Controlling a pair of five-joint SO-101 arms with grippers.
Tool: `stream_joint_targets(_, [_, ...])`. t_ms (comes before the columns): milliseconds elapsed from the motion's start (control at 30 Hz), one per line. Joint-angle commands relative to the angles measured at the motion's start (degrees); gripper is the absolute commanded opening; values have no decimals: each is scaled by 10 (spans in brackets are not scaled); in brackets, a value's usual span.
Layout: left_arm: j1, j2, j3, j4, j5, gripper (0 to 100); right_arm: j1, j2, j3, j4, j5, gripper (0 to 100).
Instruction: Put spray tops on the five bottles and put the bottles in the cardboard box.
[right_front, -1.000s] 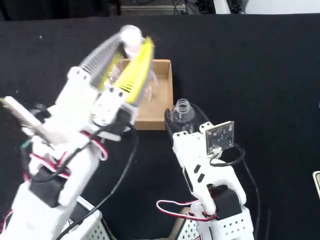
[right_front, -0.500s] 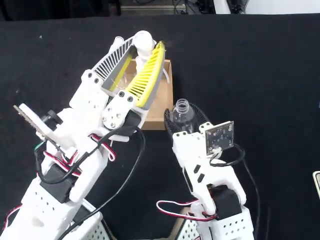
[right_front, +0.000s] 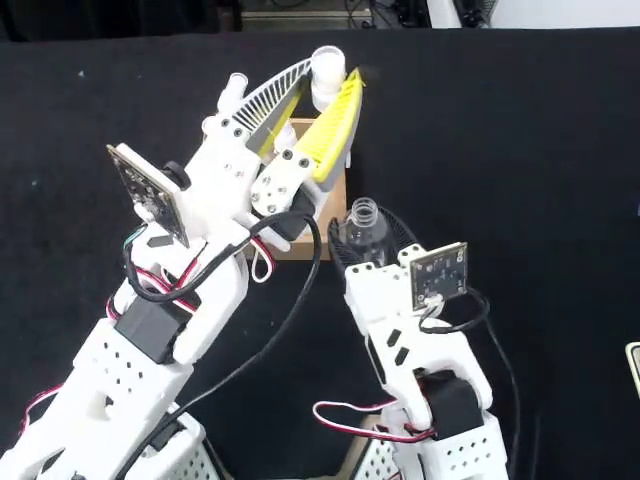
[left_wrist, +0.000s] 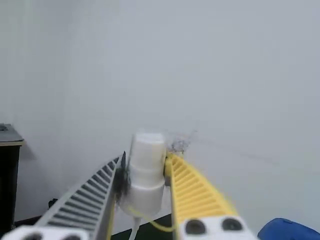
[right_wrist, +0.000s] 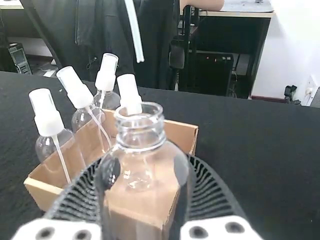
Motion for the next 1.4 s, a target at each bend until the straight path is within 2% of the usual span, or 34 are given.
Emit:
stream_joint_targets(0, [41,2,-37,-11,3,30,-5,-58,-66,23,-3,10])
stream_joint_targets(133, [73,2,-37,-11,2,30,-5,-58,-79,42,-3,10])
stream_joint_targets(467, [74,-3,-36,-9,2,30,-5,-58,-76,37,-3,10])
stream_joint_targets(700, [73,-66,-31,91,2,30,-5,-58,-75,37,-3,10])
stream_joint_targets(1167, [78,-77,-51,89,2,30,-5,-58,-75,38,-3,10])
stream_joint_targets(1367, [79,-77,-19,89,2,30,-5,-58,-75,38,-3,10])
